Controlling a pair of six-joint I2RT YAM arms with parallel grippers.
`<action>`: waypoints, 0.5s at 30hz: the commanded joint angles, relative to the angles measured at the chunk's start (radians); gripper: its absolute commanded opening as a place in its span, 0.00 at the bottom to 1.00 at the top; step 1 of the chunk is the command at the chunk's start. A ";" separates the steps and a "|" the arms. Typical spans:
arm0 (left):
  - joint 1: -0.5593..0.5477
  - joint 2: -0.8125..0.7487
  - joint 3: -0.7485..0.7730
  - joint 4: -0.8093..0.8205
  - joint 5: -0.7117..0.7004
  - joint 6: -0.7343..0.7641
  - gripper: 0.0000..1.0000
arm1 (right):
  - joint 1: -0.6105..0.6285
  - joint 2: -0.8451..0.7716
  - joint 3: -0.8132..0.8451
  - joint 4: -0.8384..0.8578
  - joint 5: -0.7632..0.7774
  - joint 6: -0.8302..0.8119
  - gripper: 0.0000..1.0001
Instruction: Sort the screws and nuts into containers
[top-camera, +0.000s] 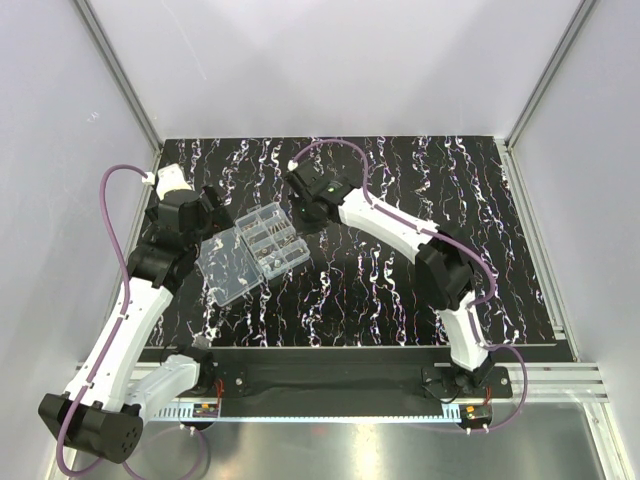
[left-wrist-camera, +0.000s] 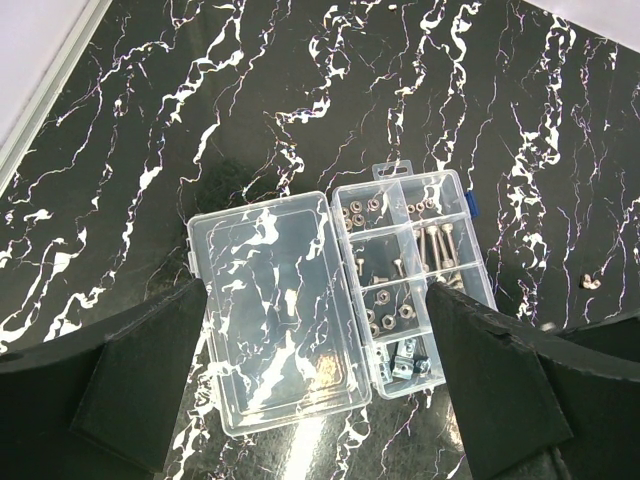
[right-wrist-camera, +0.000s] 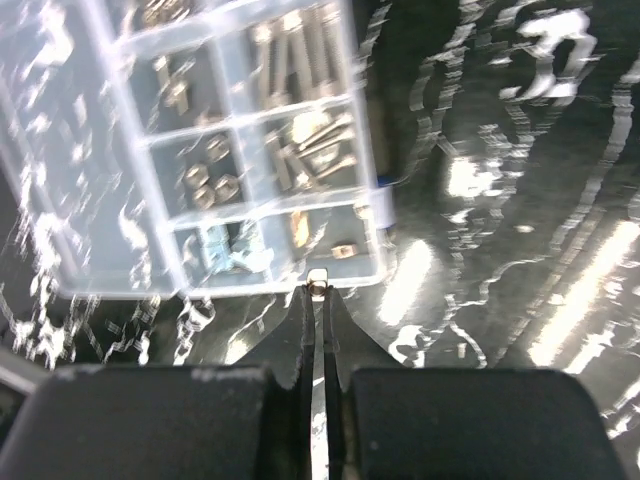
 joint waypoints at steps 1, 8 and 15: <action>-0.001 -0.002 0.001 0.030 -0.008 0.014 0.99 | -0.013 0.019 0.015 0.040 -0.079 -0.061 0.00; -0.001 -0.002 -0.001 0.031 -0.001 0.015 0.99 | -0.002 0.056 0.012 0.045 -0.104 -0.067 0.00; -0.003 -0.006 -0.001 0.031 -0.002 0.014 0.99 | 0.015 0.102 0.021 0.045 -0.107 -0.072 0.00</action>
